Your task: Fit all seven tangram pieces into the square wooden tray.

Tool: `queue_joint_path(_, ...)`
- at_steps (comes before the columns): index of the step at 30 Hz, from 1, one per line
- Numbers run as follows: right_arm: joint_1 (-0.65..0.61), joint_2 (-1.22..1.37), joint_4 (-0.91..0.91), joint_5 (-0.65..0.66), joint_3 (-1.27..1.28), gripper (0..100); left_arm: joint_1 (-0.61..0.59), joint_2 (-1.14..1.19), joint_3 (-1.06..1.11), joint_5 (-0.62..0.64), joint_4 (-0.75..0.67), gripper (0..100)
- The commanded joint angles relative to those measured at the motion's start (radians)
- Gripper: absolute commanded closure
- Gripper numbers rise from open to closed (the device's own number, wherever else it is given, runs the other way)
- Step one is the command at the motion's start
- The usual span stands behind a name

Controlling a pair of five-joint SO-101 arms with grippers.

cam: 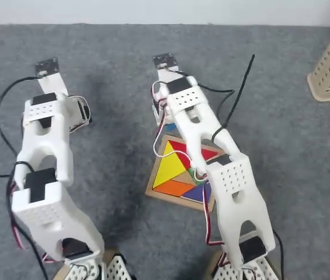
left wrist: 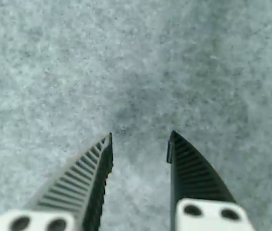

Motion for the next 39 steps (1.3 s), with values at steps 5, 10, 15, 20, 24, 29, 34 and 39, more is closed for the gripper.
queue_joint_path(5, 0.041, -0.033, 0.024, -0.009, -0.057, 93.6, 0.006, -0.021, -0.008, 0.005, -0.012, 82)
queue_joint_path(10, 0.107, -0.136, 0.119, -0.009, -0.057, 93.7, 0.006, -0.02, -0.008, 0.005, -0.015, 82)
queue_joint_path(15, 0.188, -0.314, 0.266, 0.038, -0.057, 93.7, 0.006, -0.015, -0.008, 0.005, -0.018, 82)
queue_joint_path(20, 0.259, -0.469, 0.44, 0.107, -0.051, 93.7, 0.006, -0.014, -0.008, 0.005, -0.018, 82)
queue_joint_path(24, 0.298, -0.547, 0.478, 0.144, 0.035, 95.3, 0.002, -0.014, -0.007, 0.005, -0.018, 82)
queue_joint_path(29, 0.308, -0.644, 0.426, 0.236, 0.296, 99.2, 0.002, -0.011, -0.005, 0.005, -0.018, 82)
queue_joint_path(34, 0.288, -0.817, 0.165, 0.341, 0.637, 99.2, 0.002, -0.011, 0.002, 0.003, -0.021, 82)
queue_joint_path(39, 0.226, -0.941, -0.091, 0.417, 0.868, 98.4, 0.002, -0.012, 0.031, 0.003, -0.074, 82)
